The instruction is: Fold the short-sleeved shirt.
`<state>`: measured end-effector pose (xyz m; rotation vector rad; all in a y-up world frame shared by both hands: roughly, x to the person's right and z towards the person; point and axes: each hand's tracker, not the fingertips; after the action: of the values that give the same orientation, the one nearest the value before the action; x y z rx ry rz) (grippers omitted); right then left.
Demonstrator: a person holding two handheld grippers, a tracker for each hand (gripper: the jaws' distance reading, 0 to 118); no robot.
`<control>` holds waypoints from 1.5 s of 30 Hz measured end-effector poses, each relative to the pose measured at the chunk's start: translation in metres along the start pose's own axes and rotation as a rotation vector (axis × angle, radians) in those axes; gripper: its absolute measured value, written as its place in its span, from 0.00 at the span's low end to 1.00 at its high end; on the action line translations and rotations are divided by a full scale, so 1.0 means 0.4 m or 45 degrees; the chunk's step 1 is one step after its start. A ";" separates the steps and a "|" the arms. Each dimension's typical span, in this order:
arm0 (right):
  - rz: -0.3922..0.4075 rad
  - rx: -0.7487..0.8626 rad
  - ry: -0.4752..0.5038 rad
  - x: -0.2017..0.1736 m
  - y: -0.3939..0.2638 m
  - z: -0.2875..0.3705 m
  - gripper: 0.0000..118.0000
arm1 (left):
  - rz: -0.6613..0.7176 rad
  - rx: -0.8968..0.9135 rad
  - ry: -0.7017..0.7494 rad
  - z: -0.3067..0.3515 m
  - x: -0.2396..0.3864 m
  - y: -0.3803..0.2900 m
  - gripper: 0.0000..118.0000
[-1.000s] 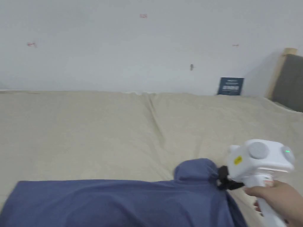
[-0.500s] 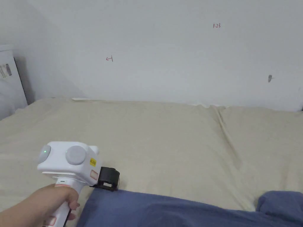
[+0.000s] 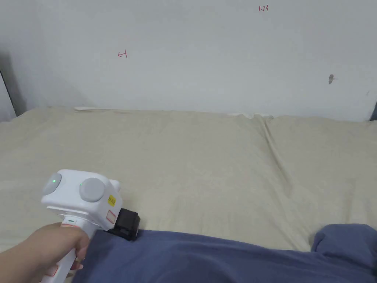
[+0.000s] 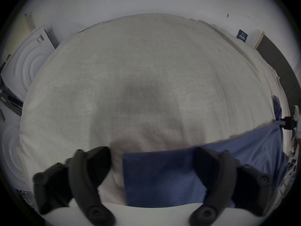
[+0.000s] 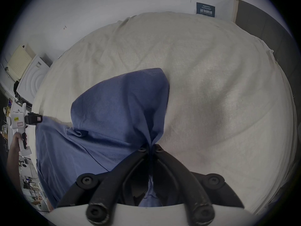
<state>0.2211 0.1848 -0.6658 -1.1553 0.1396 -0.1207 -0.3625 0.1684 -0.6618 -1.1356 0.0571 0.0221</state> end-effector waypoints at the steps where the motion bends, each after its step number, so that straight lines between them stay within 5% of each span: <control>1: 0.000 0.001 -0.002 -0.002 0.000 0.003 0.02 | -0.005 0.021 -0.013 0.031 0.003 0.000 0.73; 3: 0.012 0.012 -0.015 -0.010 -0.001 0.013 0.02 | -0.031 0.055 -0.008 0.051 0.002 -0.009 0.42; 4: 0.015 0.019 -0.021 -0.016 -0.003 0.020 0.02 | -0.030 0.045 -0.130 0.055 0.000 -0.011 0.03; 15: 0.008 0.164 0.046 -0.024 -0.018 0.197 0.02 | -0.020 0.173 -0.087 0.199 0.036 -0.029 0.02; 16: 0.006 0.180 0.127 -0.032 -0.024 0.228 0.02 | -0.044 0.201 -0.068 0.237 0.040 -0.035 0.03; 26: 0.087 0.476 0.161 -0.080 -0.083 0.633 0.02 | -0.094 0.504 -0.086 0.689 0.042 -0.080 0.03; 35: 0.202 0.781 0.048 -0.130 -0.012 0.973 0.02 | -0.101 0.777 -0.108 1.043 0.033 -0.067 0.03; 45: 0.207 0.960 -0.052 -0.238 0.210 1.099 0.02 | 0.095 0.966 -0.107 1.117 0.020 0.130 0.03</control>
<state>0.2051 0.6306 -0.5640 -0.3921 0.1344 -0.0002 -0.3417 0.5956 -0.5217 -0.3731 0.0281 0.1060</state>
